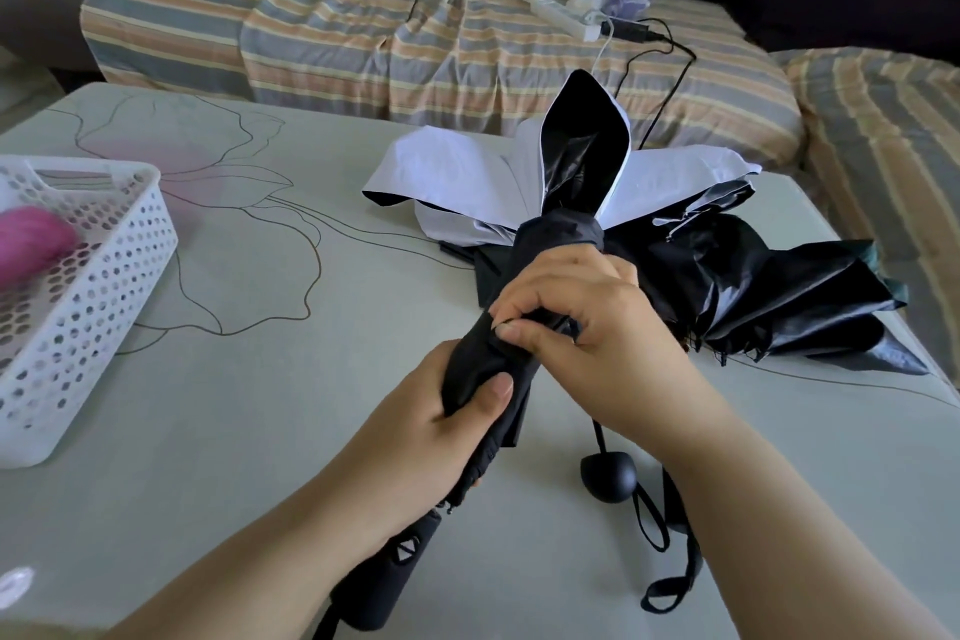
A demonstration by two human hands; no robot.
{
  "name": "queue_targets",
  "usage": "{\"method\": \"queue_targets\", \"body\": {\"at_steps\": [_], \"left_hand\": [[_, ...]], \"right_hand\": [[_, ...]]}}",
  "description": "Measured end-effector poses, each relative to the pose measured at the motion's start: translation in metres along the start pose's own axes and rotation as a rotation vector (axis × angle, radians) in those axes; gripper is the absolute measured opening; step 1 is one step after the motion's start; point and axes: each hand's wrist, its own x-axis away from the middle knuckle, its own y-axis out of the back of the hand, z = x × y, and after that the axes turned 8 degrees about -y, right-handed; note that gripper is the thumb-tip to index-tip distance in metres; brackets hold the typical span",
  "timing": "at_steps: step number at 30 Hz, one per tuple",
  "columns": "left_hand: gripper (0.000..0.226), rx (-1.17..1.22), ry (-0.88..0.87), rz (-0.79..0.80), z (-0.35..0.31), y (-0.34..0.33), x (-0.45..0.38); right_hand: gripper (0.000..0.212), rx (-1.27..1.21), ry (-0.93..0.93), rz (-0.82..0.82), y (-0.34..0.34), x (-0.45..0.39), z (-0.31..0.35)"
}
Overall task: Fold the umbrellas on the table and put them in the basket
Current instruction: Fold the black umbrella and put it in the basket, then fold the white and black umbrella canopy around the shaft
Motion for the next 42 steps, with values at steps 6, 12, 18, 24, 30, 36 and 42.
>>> {"method": "queue_targets", "body": {"at_steps": [6, 12, 18, 24, 30, 36, 42], "left_hand": [[0.032, -0.029, -0.103, -0.063, 0.002, -0.002, 0.002], [0.037, -0.048, -0.175, -0.140, -0.001, -0.001, 0.007], [0.044, -0.249, -0.253, -0.050, -0.008, 0.003, 0.020], [0.040, 0.030, 0.080, 0.021, -0.022, 0.054, 0.057], [0.022, -0.068, 0.064, -0.384, -0.032, 0.118, 0.116], [0.014, -0.362, 0.121, -0.648, -0.033, 0.216, 0.123], [0.029, -0.574, 0.337, -0.546, -0.010, 0.284, 0.085]], "right_hand": [[0.041, -0.043, -0.231, -0.312, -0.029, 0.004, 0.020], [0.103, -0.719, -0.758, -0.132, -0.029, -0.001, 0.037], [0.054, -0.914, -0.728, -0.154, -0.039, -0.003, 0.039], [0.078, -1.262, -0.781, -0.112, -0.055, -0.020, 0.072], [0.063, -1.311, -0.693, 0.130, -0.110, -0.052, 0.159], [0.053, -0.817, -0.620, 0.562, -0.141, -0.052, 0.215], [0.031, -0.695, -0.709, 0.491, -0.124, -0.030, 0.194]]}}
